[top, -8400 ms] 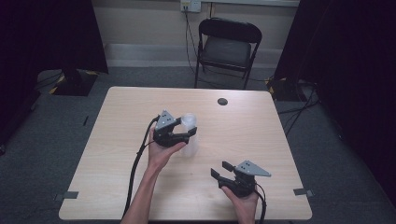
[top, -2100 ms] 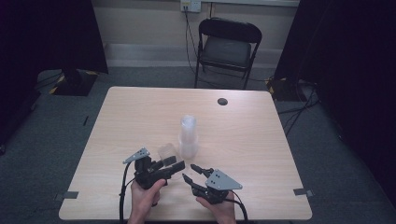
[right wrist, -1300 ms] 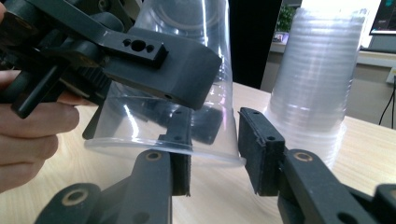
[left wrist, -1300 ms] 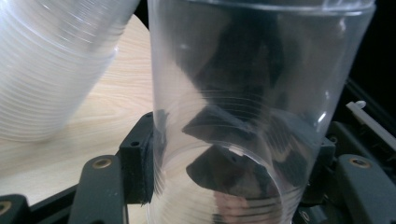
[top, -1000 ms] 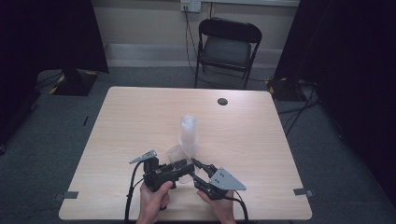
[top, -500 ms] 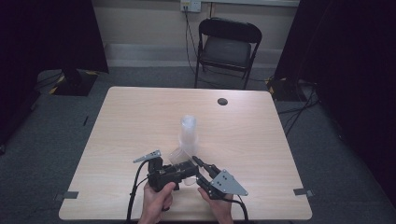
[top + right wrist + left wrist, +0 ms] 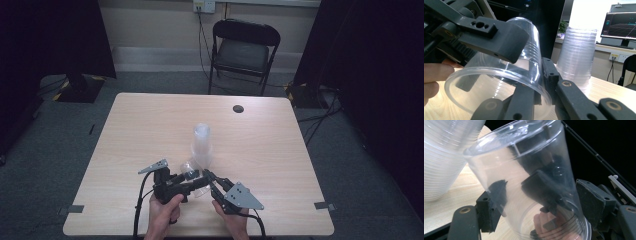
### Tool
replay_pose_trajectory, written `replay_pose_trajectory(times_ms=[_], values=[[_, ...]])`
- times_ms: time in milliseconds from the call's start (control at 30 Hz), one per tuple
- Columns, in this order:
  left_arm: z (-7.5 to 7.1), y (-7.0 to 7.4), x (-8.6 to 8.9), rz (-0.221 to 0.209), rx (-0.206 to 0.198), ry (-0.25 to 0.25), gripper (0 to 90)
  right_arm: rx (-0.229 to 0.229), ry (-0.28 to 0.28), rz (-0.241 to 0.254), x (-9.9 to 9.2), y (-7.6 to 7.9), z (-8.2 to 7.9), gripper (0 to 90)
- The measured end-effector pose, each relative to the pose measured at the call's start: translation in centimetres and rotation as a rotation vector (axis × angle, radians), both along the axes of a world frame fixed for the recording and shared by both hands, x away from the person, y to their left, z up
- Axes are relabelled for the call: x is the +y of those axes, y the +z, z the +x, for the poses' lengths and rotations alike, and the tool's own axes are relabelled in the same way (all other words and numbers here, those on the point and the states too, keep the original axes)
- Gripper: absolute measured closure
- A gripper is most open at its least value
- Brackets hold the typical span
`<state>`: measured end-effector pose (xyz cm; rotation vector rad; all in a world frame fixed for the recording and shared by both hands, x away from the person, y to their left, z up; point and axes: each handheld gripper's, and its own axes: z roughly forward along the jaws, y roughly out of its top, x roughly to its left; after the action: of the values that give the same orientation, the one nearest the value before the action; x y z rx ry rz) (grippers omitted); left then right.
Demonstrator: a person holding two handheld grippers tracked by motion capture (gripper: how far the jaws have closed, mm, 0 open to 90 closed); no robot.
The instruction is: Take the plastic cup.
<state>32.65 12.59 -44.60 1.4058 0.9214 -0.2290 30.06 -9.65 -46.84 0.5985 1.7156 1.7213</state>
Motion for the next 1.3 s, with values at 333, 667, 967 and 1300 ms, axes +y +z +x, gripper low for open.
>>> replay_pose_trajectory(times_ms=[333,667,967,1300], values=[[-0.3,0.1,0.1,0.003,-0.052,-0.001,20.1,0.015,0.010,-0.010,0.0,0.0,-0.1,88.7],[-0.4,0.1,0.3,0.035,-0.108,-0.004,16.7,0.040,0.003,0.008,-0.5,-0.1,0.0,88.1],[-0.6,0.2,1.1,0.055,-0.165,0.016,15.1,0.065,-0.001,0.036,-1.1,0.1,0.1,87.9],[-0.6,0.2,1.7,0.117,-0.204,0.066,15.6,0.131,-0.008,0.056,-1.9,0.4,0.3,87.3]])
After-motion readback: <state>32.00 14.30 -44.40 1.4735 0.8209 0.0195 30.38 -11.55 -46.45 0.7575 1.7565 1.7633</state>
